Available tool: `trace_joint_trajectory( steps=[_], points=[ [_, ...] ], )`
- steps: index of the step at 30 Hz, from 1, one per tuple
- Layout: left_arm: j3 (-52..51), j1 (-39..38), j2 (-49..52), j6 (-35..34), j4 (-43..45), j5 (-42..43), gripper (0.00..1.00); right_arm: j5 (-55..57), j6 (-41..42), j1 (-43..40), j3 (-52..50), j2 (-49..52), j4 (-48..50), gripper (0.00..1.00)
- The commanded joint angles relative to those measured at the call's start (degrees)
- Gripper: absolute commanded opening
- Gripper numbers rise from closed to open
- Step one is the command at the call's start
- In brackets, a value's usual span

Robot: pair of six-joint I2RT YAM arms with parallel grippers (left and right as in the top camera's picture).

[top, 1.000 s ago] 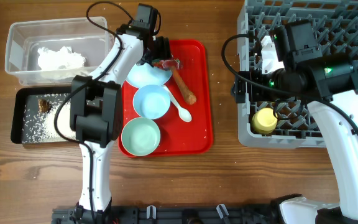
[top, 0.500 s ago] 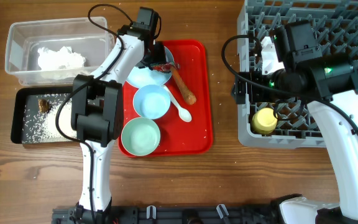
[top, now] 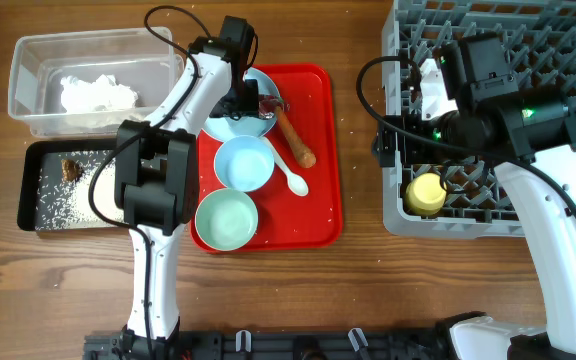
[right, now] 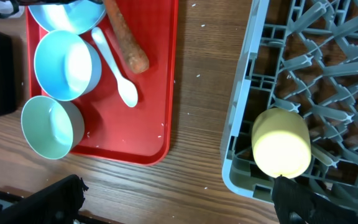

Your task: Sort waste into correct bins and load items into the dishwasher rack

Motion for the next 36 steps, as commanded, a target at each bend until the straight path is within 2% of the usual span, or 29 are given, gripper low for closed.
trace_joint_trajectory(
  steps=[1, 4, 7, 10, 12, 15, 23, 25, 26, 29, 31, 32, 33, 36],
  points=[
    [8.0, 0.6, 1.2, 0.6, -3.9, -1.6, 0.64, 1.1, -0.7, 0.0, -0.6, 0.4, 0.3, 1.0],
    [12.5, 0.2, 0.1, 4.1, -4.8, -1.6, 0.73, 1.1, -0.7, 0.0, -0.6, 0.4, 0.4, 1.0],
    [12.2, -0.5, 0.7, 13.5, -1.7, -1.6, 0.82, 1.1, -0.7, 0.0, -0.6, 0.4, 0.4, 1.0],
    [12.2, -0.6, 3.1, 17.5, -0.4, -1.3, 0.89, 1.1, -0.8, 0.0, -0.6, 0.4, 0.3, 1.0],
    [12.2, -0.7, 5.1, 22.5, -1.4, 1.8, 0.9, 1.1, -0.8, 0.0, -0.6, 0.4, 0.3, 1.0],
    [12.2, -0.9, 6.7, 26.3, -2.1, 2.3, 0.92, 1.1, -0.7, 0.0, -0.6, 0.4, 0.3, 1.0],
    [12.2, -0.9, 8.0, 27.5, -1.5, 2.3, 0.97, 1.0, -0.7, 0.0, -0.6, 0.4, 0.3, 1.0],
    [12.2, -0.9, 8.3, 27.5, -1.6, 2.3, 0.88, 1.1, -0.7, 0.0, -0.6, 0.4, 0.3, 1.0],
    [12.2, -0.9, 8.5, 27.5, -1.8, 2.5, 0.78, 1.1, -0.7, 0.0, -0.6, 0.4, 0.3, 1.0],
    [12.2, -0.9, 9.0, 27.0, -3.0, 4.1, 0.35, 1.1, -0.8, 0.0, -0.6, 0.4, 0.1, 1.0],
    [12.2, -0.9, 9.2, 27.1, -4.5, 5.1, 0.23, 1.1, -0.8, 0.0, -0.6, 0.4, 0.2, 1.0],
    [12.2, -0.9, 9.2, 27.1, -5.0, 4.8, 0.11, 1.1, -0.8, 0.0, -0.6, 0.4, 0.2, 1.0],
    [12.2, -0.9, 9.2, 27.1, -5.4, 4.4, 0.04, 1.1, -0.8, 0.0, -0.6, 0.4, 0.2, 1.0],
    [12.3, -0.3, 8.8, 25.4, -5.8, 4.4, 0.04, 1.1, -0.8, 0.0, -0.6, 0.4, 0.1, 1.0]
  ],
)
